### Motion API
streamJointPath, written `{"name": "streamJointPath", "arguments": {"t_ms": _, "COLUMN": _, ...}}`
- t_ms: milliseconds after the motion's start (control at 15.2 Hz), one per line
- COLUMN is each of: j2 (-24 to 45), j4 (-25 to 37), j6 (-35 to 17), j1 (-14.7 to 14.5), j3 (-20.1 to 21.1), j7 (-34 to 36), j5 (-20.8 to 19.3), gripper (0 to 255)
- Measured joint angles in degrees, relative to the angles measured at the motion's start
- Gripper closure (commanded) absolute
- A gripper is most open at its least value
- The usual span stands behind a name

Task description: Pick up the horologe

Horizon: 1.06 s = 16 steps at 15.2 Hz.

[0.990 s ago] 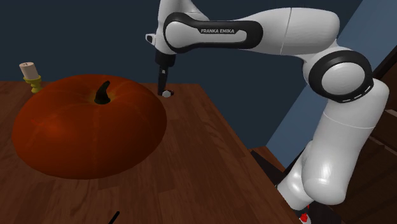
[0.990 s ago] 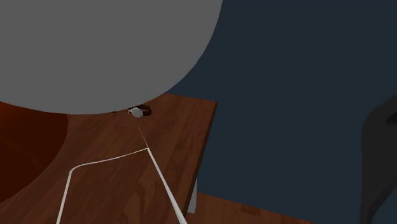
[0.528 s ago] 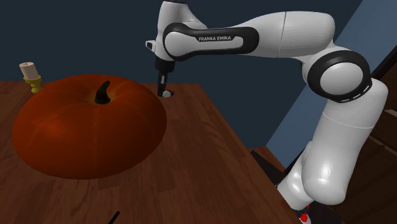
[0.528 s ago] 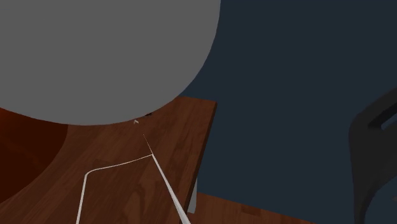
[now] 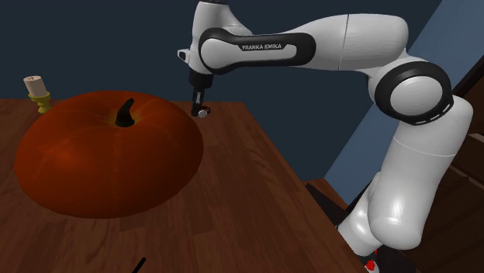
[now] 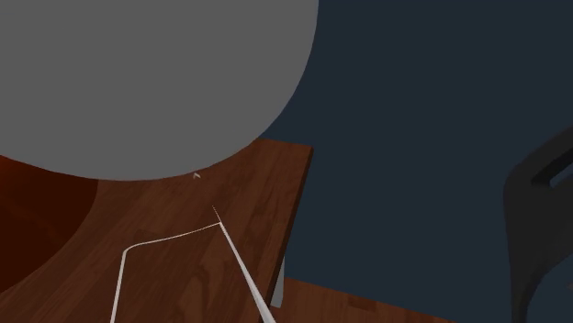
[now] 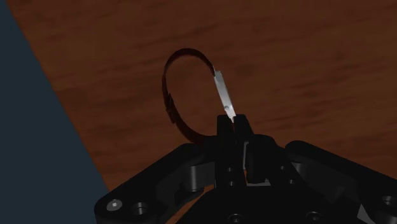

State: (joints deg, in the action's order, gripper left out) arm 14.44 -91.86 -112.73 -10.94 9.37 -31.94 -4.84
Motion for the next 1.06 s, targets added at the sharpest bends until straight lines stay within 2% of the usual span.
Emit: {"name": "streamJointPath", "arguments": {"t_ms": 1056, "j2": 0.5, "j4": 12.1, "j6": 11.5, "j1": -0.3, "j3": 0.1, "j7": -0.5, "j5": 0.1, "gripper": 255}}
